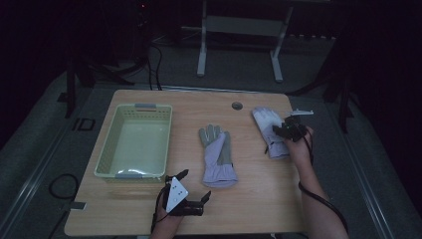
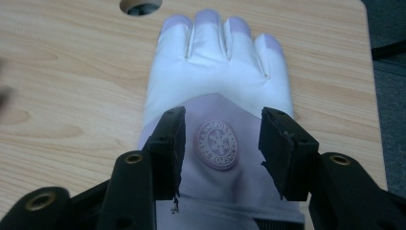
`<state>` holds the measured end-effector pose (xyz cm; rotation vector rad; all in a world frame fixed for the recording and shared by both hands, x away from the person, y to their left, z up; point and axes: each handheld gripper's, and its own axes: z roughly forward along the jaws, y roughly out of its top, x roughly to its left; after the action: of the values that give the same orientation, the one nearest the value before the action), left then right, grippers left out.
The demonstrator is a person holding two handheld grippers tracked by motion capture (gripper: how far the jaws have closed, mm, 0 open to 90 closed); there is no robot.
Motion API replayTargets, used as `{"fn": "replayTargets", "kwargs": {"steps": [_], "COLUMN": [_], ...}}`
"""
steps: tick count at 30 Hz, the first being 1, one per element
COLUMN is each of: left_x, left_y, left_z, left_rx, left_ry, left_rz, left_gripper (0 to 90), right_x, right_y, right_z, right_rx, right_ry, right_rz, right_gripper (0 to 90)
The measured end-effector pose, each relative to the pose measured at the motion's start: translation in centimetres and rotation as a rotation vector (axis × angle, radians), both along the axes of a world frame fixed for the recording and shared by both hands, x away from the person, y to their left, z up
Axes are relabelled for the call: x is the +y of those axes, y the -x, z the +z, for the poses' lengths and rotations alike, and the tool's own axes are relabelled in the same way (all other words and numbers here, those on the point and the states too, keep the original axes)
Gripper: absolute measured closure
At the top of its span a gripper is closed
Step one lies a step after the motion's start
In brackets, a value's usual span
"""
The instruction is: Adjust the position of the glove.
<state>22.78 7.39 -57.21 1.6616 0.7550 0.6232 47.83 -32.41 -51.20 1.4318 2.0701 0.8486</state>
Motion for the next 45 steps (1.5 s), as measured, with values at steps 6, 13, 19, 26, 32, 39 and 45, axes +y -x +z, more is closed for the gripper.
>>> {"fn": "replayTargets", "kwargs": {"steps": [6,13,19,26,32,39,45], "left_x": [-0.1,-0.1,0.0,0.0,0.0,0.0,-0.1], "left_y": [0.1,0.1,0.1,0.0,0.0,0.1,0.1], "left_z": [0.0,0.0,0.0,0.0,0.0,0.0,0.0], "left_rx": [-0.006,-0.007,-0.004,-0.002,0.0,-0.004,-0.006], "left_ry": [-0.001,-0.002,-0.001,0.001,0.009,0.002,0.0], "left_rz": [0.005,0.004,0.003,0.005,0.008,0.009,0.01], "left_gripper": [0.0,0.0,0.0,0.0,0.0,0.0,0.0], "right_x": [-0.5,-0.1,-0.3,0.2,0.2,0.0,-0.3], "right_y": [-0.5,-0.5,-0.7,-0.2,0.6,2.4,5.2], "right_z": [-1.2,-2.4,-2.4,-2.4,-1.9,0.7,3.7], "right_rx": [0.058,0.082,0.109,0.092,0.069,0.037,-0.011], "right_ry": [-0.007,-0.012,-0.04,-0.04,-0.071,-0.083,-0.11], "right_rz": [0.014,0.033,0.042,-0.001,-0.054,-0.078,-0.093], "right_gripper": [50.3,61.1,66.6,77.3,79.4,80.5,81.1]}}
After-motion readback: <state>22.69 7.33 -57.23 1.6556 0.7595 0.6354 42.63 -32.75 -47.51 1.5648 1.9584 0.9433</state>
